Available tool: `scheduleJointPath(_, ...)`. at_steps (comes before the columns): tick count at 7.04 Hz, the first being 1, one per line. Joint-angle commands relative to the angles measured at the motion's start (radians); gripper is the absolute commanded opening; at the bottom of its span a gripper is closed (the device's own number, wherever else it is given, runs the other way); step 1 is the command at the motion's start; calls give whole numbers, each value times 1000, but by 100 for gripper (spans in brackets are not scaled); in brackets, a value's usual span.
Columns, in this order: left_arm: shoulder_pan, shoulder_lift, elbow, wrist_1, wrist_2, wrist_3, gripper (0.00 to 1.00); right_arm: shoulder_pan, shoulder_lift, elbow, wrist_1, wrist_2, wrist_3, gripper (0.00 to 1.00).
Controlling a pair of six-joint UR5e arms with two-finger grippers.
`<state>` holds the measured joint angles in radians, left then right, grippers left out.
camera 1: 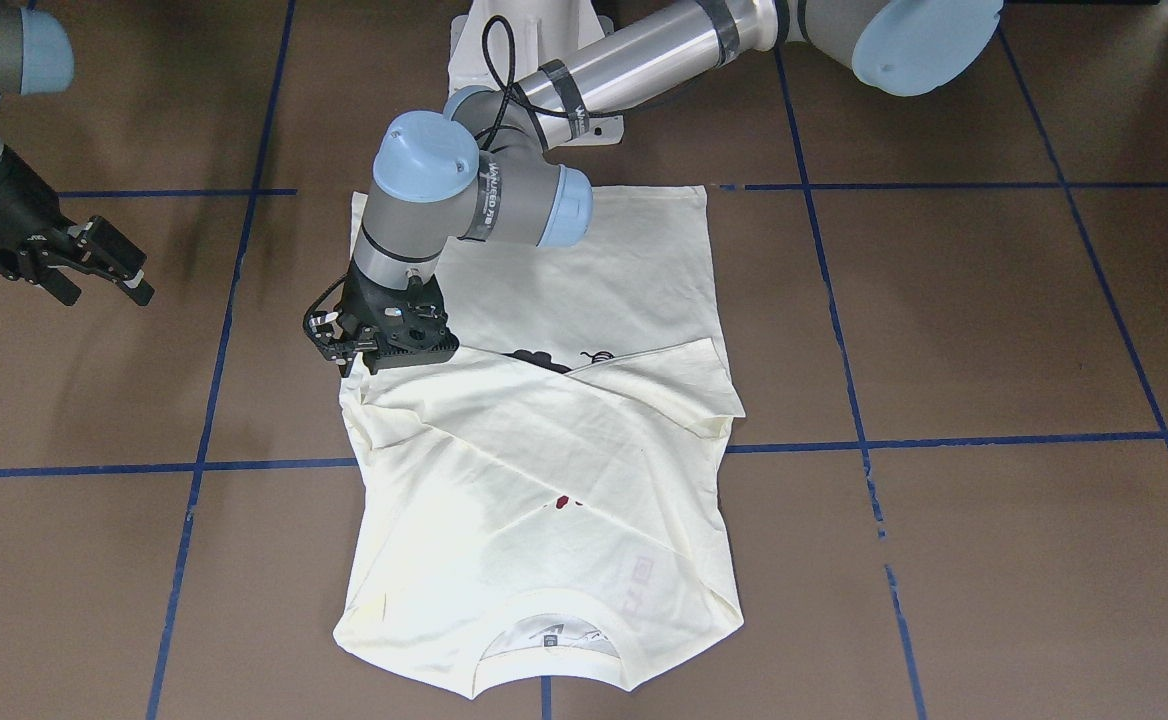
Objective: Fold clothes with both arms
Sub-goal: 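Fold the grasped sleeve across the chest with the left gripper and release, then move both grippers to the hem corners nearest the robot and grasp them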
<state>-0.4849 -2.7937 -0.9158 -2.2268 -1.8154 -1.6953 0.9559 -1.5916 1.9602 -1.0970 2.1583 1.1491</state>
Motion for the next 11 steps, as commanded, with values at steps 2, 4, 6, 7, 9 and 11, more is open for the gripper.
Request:
scheduleJointPath(2, -55, 269, -522, 289, -73, 3, 46, -169, 1, 31, 68, -148, 217, 100)
scheduleJointPath(4, -116, 541, -820, 291, -82, 43, 47, -418, 4, 107, 66, -372, 456, 96)
scheduleJointPath(6, -121, 765, -949, 82, -91, 83, 45, -683, 1, 129, 40, -643, 630, 90)
scheduleJointPath(7, -121, 839, -957, 11, -132, 88, 44, -768, 1, 129, 4, -710, 727, 88)
scheduleJointPath(9, -126, 849, -948, 24, -166, 86, 69, -928, 13, 151, -151, -906, 844, 82)
scheduleJointPath(11, -124, 850, -953, 24, -160, 78, 70, -962, 38, 131, -181, -953, 891, 68)
